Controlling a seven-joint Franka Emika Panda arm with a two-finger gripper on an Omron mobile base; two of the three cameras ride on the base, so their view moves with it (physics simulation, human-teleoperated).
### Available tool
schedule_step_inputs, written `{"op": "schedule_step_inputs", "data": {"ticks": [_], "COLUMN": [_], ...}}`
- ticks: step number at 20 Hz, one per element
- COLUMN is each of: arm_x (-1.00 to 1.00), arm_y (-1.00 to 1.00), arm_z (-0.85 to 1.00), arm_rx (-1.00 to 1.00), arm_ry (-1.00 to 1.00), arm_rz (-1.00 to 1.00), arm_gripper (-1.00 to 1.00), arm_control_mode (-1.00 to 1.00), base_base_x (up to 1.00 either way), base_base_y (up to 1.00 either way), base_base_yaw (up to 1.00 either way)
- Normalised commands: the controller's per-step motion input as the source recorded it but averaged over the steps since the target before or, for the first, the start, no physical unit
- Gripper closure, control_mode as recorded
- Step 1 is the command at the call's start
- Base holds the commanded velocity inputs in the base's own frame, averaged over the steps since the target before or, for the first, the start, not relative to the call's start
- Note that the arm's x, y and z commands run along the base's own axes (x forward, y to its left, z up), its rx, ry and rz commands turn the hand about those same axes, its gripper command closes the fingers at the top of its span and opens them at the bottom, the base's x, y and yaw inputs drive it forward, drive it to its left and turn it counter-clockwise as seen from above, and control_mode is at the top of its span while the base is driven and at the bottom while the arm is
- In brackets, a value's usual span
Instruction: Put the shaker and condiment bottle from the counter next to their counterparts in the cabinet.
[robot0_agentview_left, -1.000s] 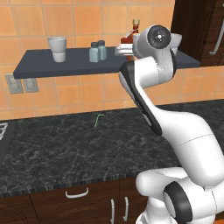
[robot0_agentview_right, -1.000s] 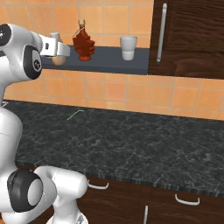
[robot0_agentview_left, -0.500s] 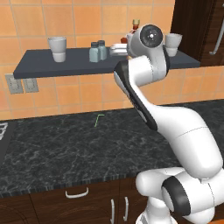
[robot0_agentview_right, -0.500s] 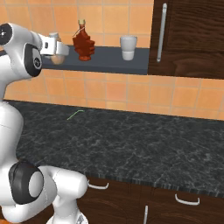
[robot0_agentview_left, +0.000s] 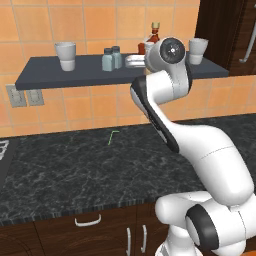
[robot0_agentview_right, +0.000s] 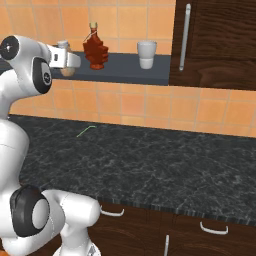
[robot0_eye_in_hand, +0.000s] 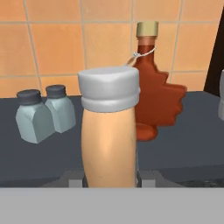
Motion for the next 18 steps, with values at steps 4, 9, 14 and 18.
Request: {"op": "schedule_step_inputs", "data": {"ticks": [4, 9, 14, 18], "arm_x": [0.27, 0.27, 0.31, 0.30], "arm_y": [0.00, 0.00, 0.00, 0.01], "arm_z": [0.00, 0.00, 0.00, 0.00], "arm_rx": [0.00, 0.00, 0.00, 0.00], "arm_ry": [-0.02, 0.00, 0.00, 0.00], "arm_rz": [0.00, 0.00, 0.00, 0.00], "arm_gripper": [1.00, 1.00, 1.00, 1.00], "arm_control_mode": [-1.00, -1.00, -1.00, -1.00], "base_base_x": [0.00, 0.00, 0.00, 0.00], "base_base_y": [0.00, 0.00, 0.00, 0.00], "base_base_yaw": [0.00, 0.00, 0.00, 0.00]}}
